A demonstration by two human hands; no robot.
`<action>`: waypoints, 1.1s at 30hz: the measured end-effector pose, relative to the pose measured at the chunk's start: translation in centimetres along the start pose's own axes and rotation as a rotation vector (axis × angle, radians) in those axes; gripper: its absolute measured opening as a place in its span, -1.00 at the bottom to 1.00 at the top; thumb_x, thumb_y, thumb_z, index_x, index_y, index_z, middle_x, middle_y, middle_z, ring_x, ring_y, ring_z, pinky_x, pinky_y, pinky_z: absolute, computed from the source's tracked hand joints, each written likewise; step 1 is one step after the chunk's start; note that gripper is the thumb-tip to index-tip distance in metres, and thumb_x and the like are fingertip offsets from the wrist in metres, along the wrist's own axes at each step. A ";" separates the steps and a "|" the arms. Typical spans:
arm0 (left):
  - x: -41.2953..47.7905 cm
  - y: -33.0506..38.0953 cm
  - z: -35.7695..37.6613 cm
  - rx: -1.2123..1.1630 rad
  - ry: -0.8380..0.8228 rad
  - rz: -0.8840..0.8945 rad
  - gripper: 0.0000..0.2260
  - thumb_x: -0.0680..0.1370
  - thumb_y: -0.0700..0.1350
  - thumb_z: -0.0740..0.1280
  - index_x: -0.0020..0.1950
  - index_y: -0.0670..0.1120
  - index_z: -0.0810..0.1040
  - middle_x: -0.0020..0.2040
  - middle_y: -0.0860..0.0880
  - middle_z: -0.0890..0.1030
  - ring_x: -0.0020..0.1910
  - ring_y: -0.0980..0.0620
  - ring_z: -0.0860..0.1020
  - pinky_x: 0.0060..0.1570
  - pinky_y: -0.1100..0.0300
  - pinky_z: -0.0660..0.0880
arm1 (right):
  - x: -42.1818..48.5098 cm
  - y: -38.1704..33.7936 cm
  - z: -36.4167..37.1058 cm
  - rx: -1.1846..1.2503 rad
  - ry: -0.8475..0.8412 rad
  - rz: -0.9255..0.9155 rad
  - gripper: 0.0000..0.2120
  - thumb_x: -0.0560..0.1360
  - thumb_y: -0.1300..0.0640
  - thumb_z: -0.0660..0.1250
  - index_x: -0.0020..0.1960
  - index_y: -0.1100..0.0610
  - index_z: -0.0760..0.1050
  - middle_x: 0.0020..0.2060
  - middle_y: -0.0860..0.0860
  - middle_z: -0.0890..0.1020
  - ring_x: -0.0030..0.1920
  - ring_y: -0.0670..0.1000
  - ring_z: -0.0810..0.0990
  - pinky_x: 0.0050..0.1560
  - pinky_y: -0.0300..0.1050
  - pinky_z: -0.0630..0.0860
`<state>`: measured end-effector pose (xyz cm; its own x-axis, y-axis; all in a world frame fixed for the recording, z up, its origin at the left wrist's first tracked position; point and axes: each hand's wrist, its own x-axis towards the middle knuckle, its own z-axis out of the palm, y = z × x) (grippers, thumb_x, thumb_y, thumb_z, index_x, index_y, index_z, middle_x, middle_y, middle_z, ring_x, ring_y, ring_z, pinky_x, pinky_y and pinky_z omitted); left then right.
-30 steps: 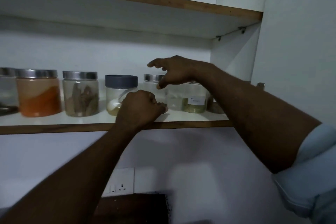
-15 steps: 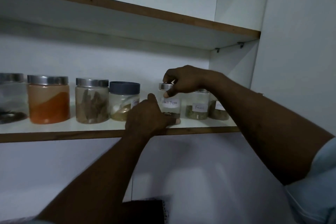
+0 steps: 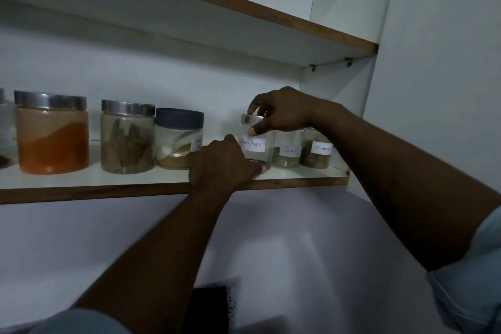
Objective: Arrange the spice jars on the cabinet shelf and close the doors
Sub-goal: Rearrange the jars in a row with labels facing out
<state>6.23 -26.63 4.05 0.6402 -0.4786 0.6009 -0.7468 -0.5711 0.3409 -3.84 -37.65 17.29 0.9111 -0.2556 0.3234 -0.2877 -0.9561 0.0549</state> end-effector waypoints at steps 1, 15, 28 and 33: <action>0.0 0.1 -0.1 -0.016 -0.001 -0.015 -0.23 0.26 0.50 0.42 0.22 -0.03 0.47 0.13 -0.06 0.63 0.07 -0.09 0.60 -0.17 0.11 0.38 | -0.1 0.0 0.0 -0.005 -0.006 0.001 -0.38 0.42 -0.31 0.48 0.38 -0.09 0.49 0.27 -0.05 0.63 0.22 -0.01 0.59 0.17 -0.10 0.48; -0.6 -1.0 -1.2 -0.126 -0.063 -0.017 -0.15 0.28 0.54 0.37 0.35 -0.02 0.50 0.25 -0.06 0.62 0.22 -0.11 0.56 0.24 0.00 0.46 | -0.6 -0.8 -0.4 0.120 0.009 0.024 -0.59 0.47 -0.03 0.53 0.28 -0.03 0.57 0.18 -0.12 0.65 0.21 -0.04 0.58 0.24 -0.06 0.48; -0.8 -0.9 -1.0 -0.128 0.005 0.002 -0.31 0.29 0.45 0.43 0.22 0.00 0.56 0.11 -0.04 0.68 0.10 -0.09 0.60 0.10 0.01 0.50 | -1.1 -0.1 -0.2 0.264 -0.018 -0.014 -0.60 0.50 0.17 0.51 0.31 0.06 0.54 0.19 -0.05 0.67 0.20 0.00 0.62 0.34 0.10 0.51; -0.7 -0.8 -0.9 -0.112 0.009 0.000 -0.32 0.28 0.44 0.43 0.19 -0.01 0.57 0.05 -0.02 0.69 0.04 -0.06 0.61 0.01 0.04 0.50 | -1.3 0.0 -0.1 0.287 -0.019 -0.022 -0.59 0.51 0.20 0.49 0.33 0.08 0.53 0.20 -0.02 0.66 0.21 0.02 0.62 0.34 0.11 0.52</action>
<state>6.26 -25.23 3.99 0.6393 -0.4723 0.6068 -0.7622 -0.4930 0.4194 -5.03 -37.34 16.95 0.9224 -0.2346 0.3068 -0.1752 -0.9621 -0.2091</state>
